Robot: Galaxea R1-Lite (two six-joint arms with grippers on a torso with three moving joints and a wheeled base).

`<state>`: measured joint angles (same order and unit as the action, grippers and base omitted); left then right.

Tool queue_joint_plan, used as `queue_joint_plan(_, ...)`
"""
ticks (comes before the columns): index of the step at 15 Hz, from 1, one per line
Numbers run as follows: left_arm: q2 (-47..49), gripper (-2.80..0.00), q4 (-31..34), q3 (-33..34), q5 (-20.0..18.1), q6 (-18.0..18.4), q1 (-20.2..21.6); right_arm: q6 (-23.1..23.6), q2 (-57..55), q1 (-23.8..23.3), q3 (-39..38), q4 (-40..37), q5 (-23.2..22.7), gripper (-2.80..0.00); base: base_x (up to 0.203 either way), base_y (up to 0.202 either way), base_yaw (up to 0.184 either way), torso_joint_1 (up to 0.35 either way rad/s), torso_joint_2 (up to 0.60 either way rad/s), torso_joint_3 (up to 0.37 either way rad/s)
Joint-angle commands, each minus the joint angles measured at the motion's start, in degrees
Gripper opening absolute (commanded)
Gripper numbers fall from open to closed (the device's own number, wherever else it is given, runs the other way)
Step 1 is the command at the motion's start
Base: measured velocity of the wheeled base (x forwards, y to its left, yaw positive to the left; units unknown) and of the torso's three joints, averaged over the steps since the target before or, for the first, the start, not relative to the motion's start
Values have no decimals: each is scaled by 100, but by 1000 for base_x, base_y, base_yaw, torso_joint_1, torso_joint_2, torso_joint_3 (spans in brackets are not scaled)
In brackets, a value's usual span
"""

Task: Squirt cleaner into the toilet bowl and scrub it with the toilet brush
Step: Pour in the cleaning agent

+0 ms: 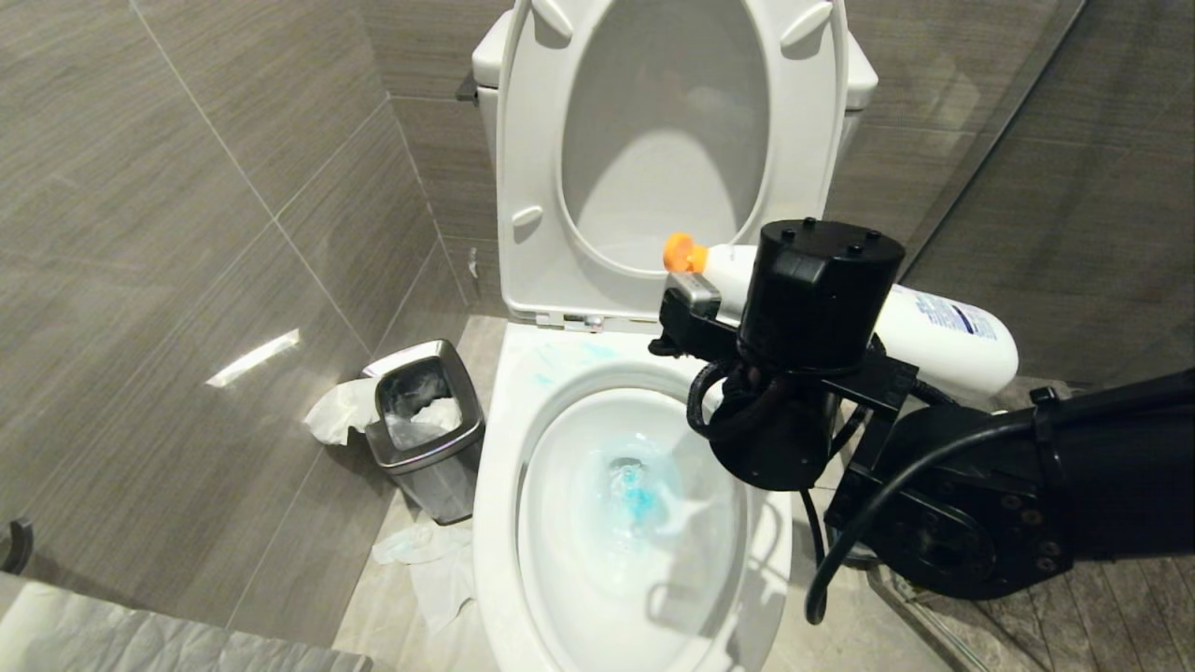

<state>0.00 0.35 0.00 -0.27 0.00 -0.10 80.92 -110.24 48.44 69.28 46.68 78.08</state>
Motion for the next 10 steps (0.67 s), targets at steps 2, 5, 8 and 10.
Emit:
queue_joint_plan(2,9,-280,0,14,0,0,1,-391,-2,-50,56,285,41,-280,0,0,0,0,0,0)
queue_joint_plan(5,9,-280,0,10,0,0,1,-699,110,-153,252,280,15,-280,0,0,0,0,0,0)
queue_joint_plan(8,9,-280,0,18,0,0,1,-1104,113,-166,581,285,10,-280,0,0,0,0,0,0)
queue_joint_plan(10,9,-280,0,13,0,0,1,-1162,146,-307,973,286,-5,-280,0,0,0,0,0,0)
